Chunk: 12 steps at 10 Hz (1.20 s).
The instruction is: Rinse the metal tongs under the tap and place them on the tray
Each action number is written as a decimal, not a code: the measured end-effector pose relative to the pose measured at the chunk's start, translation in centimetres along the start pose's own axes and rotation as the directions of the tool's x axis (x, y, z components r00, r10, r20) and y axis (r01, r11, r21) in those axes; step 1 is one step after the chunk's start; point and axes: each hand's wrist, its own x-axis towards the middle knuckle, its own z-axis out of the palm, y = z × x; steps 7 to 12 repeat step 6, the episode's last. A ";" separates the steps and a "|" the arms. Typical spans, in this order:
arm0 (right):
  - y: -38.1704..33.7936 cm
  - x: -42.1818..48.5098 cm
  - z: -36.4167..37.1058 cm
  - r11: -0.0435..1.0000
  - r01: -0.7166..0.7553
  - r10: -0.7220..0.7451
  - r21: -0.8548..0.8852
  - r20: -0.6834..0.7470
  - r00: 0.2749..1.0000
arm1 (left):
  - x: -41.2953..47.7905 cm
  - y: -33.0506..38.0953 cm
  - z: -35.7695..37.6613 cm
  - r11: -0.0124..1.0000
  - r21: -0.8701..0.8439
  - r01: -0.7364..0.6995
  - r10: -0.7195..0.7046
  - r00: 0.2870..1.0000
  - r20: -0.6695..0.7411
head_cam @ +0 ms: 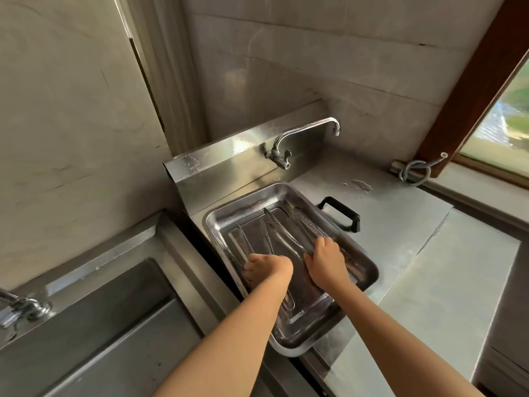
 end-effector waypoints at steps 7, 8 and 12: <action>-5.0 0.9 -1.7 0.953 0.198 -0.231 -0.228 -0.128 0.964 | 0.2 -0.5 -6.1 0.972 -0.039 -0.231 0.229 0.972 -0.061; -5.0 0.9 -1.7 0.953 0.198 -0.231 -0.228 -0.128 0.964 | 0.2 -0.5 -6.1 0.972 -0.039 -0.231 0.229 0.972 -0.061; -5.0 0.9 -1.7 0.953 0.198 -0.231 -0.228 -0.128 0.964 | 0.2 -0.5 -6.1 0.972 -0.039 -0.231 0.229 0.972 -0.061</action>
